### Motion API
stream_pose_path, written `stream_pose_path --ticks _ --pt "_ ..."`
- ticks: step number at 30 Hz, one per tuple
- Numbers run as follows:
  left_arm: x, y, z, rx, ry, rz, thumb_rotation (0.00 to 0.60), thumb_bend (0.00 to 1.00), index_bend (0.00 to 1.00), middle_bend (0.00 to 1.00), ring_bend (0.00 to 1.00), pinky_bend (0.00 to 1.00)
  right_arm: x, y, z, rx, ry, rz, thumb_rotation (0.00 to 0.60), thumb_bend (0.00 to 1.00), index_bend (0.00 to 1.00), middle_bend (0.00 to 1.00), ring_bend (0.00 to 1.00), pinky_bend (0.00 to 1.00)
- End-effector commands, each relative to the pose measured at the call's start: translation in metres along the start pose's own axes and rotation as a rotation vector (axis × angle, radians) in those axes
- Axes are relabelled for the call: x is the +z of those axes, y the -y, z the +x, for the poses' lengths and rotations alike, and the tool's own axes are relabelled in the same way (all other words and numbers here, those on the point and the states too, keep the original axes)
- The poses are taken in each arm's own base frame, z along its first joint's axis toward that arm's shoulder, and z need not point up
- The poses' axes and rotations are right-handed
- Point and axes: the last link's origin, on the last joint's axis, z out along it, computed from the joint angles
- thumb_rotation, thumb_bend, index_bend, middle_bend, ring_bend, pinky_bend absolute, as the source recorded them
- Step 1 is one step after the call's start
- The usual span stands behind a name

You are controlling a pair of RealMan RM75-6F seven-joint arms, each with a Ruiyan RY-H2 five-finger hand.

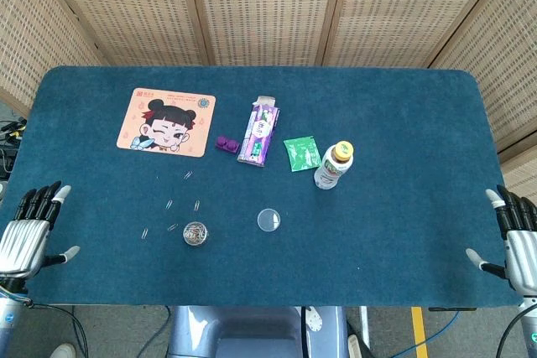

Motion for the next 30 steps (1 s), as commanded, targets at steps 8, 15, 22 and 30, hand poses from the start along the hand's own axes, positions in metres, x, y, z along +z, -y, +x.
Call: stream_pose_path --ticks 8,15,22,30 --pt "0.004 -0.001 -0.007 0.000 0.030 -0.018 0.600 0.15 0.02 0.00 0.00 0.00 -0.001 0.000 0.000 0.001 0.001 0.001 0.600 0.00 0.00 0.00 0.00 0.00" --pt "0.014 -0.002 -0.032 -0.002 0.181 -0.051 0.600 0.83 0.21 0.00 0.00 0.00 -0.001 0.000 0.002 0.013 -0.002 0.001 0.600 0.00 0.00 0.00 0.00 0.00" --pt "0.028 -0.021 -0.054 0.020 0.283 -0.129 0.600 0.85 0.33 0.00 0.00 0.00 0.000 -0.002 0.003 0.022 0.002 -0.005 0.600 0.00 0.00 0.00 0.00 0.00" --pt "0.030 -0.045 -0.084 0.121 0.350 -0.255 0.600 0.85 0.38 0.00 0.00 0.00 0.000 -0.002 0.003 0.022 0.005 -0.005 0.600 0.00 0.00 0.00 0.00 0.00"
